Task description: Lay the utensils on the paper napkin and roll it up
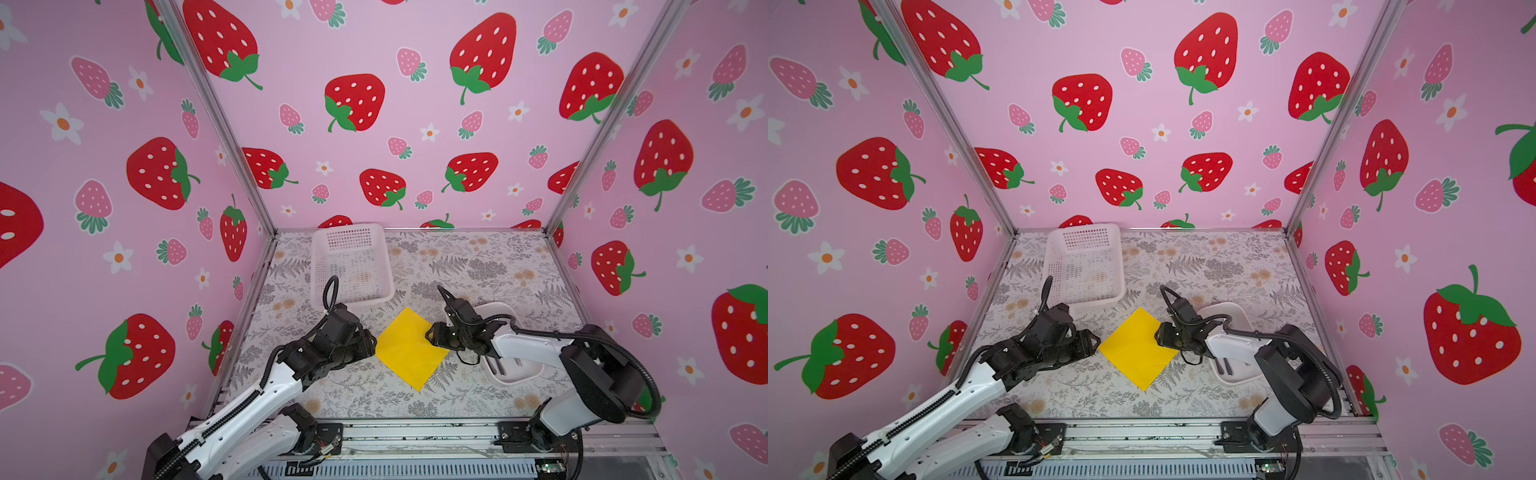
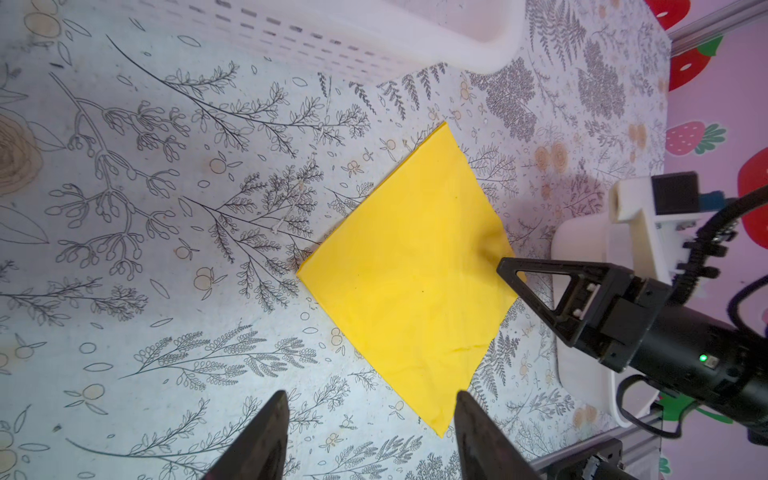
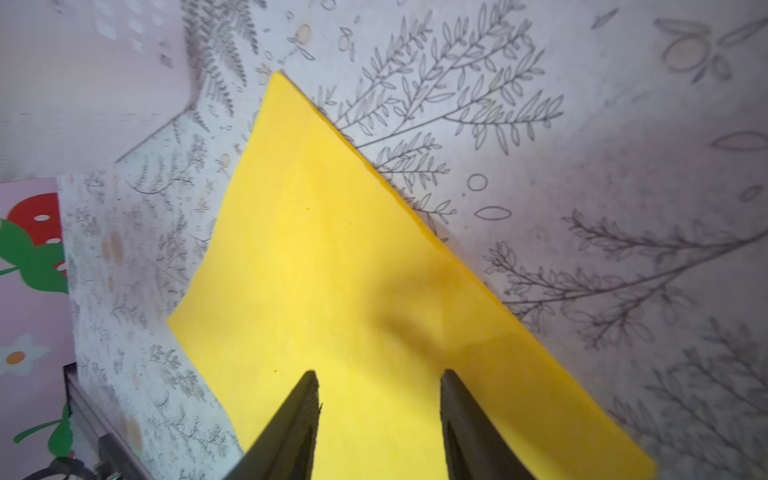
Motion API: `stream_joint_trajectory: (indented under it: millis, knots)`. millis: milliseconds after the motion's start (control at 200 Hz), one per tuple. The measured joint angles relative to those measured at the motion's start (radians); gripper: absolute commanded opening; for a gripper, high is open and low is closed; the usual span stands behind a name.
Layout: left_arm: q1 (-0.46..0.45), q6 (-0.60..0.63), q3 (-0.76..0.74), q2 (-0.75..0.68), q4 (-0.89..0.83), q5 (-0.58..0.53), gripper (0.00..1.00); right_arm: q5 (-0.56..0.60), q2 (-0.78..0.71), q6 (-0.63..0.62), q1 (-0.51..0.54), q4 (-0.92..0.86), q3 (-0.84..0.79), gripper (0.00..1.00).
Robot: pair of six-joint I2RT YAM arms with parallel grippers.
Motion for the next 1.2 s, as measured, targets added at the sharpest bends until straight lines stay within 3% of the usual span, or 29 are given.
stream_joint_trajectory:
  millis: [205, 285, 325, 425, 500, 625, 870, 925, 1201]
  knots:
    - [0.016, 0.098, 0.005, -0.042, -0.048, 0.017, 0.85, 0.142, -0.272, -0.008, 0.001, -0.069, 0.0, 0.51]
    - [0.018, 0.117, 0.005, -0.061, -0.049, 0.016, 1.0, 0.233, -0.383, -0.019, -0.017, -0.144, -0.001, 0.47]
    - [0.019, 0.119, 0.005, -0.073, -0.051, 0.015, 0.99, 0.267, -0.427, -0.027, -0.035, -0.175, -0.005, 0.42]
    - [0.026, 0.102, 0.005, -0.106, -0.083, -0.01, 0.99, 0.314, -0.532, -0.064, -0.142, -0.261, -0.043, 0.37]
    - [0.035, 0.094, 0.004, -0.138, -0.101, -0.021, 0.99, 0.299, -0.573, -0.106, -0.283, -0.343, -0.08, 0.35]
    - [0.042, 0.075, -0.009, -0.208, -0.085, -0.022, 0.99, 0.181, -0.572, -0.189, -0.423, -0.41, -0.125, 0.4]
    - [0.044, 0.023, -0.105, -0.278, -0.048, -0.006, 0.99, -0.094, -0.438, -0.293, -0.426, -0.368, -0.14, 0.51]
    - [0.044, 0.02, -0.107, -0.281, -0.046, -0.002, 0.99, -0.137, -0.411, -0.296, -0.425, -0.333, -0.14, 0.58]
    - [0.044, 0.043, -0.084, -0.283, -0.045, -0.003, 0.99, -0.21, -0.163, -0.316, -0.419, -0.195, -0.028, 0.63]
